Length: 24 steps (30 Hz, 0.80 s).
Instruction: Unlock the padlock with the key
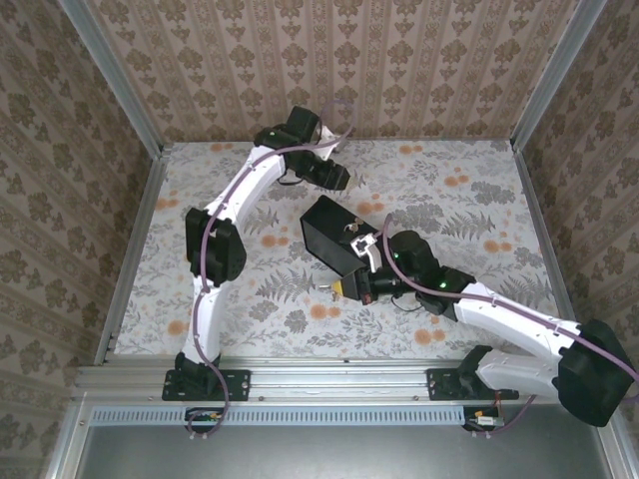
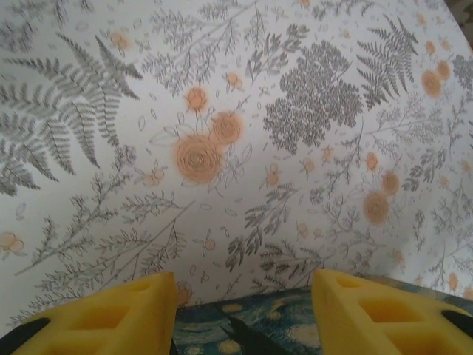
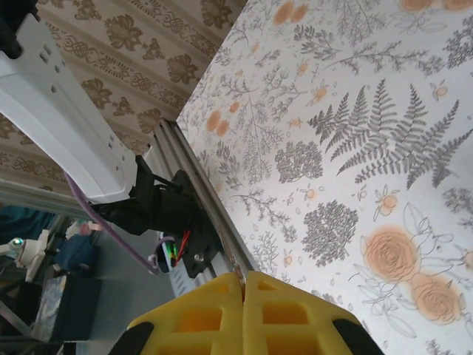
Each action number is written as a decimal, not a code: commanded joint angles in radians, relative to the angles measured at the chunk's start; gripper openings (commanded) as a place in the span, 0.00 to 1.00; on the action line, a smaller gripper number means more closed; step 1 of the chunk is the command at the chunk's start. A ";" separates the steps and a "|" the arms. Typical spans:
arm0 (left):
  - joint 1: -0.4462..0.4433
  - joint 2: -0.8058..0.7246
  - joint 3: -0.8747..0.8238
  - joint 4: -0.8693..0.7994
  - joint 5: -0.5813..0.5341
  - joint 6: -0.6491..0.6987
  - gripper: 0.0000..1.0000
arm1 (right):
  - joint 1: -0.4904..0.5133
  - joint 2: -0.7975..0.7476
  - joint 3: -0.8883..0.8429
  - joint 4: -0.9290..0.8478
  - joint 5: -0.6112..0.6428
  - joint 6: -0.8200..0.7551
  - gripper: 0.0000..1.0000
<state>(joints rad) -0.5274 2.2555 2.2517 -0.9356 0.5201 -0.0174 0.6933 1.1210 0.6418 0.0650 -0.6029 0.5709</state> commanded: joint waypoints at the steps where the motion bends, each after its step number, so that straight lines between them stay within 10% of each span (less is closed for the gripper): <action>1: 0.005 -0.013 -0.024 -0.025 0.061 0.058 0.50 | -0.051 0.013 0.013 0.040 -0.029 -0.058 0.00; 24: 0.066 -0.392 -0.648 0.107 0.162 -0.011 0.35 | -0.547 0.131 0.048 0.053 -0.416 -0.189 0.00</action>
<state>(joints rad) -0.4583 1.9366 1.6775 -0.8650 0.6594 0.0101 0.1707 1.2274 0.6647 0.0875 -0.9615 0.4023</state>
